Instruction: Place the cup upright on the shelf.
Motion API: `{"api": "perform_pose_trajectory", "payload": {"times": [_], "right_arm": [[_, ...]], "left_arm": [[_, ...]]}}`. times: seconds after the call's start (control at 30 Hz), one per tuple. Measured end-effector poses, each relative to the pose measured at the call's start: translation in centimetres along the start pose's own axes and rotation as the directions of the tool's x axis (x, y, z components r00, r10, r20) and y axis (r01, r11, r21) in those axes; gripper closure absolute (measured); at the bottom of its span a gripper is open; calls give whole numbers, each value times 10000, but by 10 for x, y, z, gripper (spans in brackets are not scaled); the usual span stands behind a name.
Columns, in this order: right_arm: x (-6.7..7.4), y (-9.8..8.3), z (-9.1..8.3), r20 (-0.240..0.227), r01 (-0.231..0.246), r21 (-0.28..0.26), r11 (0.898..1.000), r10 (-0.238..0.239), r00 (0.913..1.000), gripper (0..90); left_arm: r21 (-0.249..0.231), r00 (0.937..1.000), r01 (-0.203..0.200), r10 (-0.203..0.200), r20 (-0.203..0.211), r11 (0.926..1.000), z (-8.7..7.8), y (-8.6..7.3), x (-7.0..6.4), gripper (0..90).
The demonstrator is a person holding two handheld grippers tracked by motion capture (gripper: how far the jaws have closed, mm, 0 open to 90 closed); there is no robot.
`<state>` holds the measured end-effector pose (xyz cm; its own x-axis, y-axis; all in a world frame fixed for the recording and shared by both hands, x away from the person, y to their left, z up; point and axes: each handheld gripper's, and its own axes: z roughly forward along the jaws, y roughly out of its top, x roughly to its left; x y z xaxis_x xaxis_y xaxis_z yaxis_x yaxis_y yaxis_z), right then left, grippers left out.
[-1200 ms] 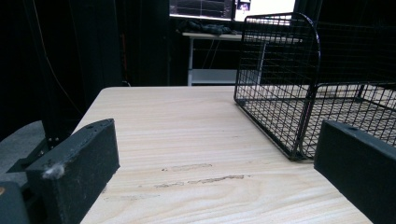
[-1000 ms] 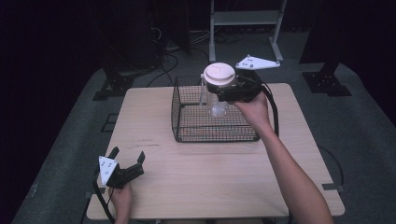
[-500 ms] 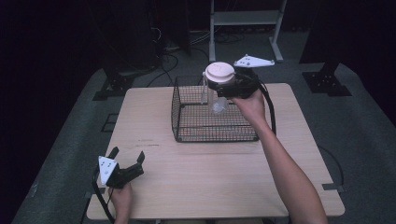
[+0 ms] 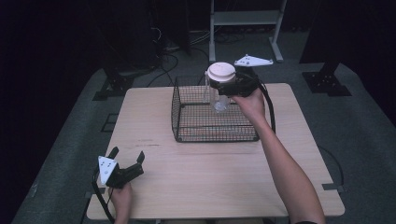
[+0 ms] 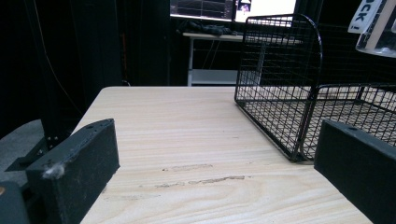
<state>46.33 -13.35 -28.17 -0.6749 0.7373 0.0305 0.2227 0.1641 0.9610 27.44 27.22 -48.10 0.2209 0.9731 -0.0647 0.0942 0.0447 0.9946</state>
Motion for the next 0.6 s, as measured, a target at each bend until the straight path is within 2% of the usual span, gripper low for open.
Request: {"api": "perform_pose_trajectory", "payload": {"times": [0.6], "right_arm": [[-12,-11,18,84,-227,234,9995,225,9997,40]], "left_arm": [[-19,10000,83,-83,8,10000,0,0,1,0]]}}
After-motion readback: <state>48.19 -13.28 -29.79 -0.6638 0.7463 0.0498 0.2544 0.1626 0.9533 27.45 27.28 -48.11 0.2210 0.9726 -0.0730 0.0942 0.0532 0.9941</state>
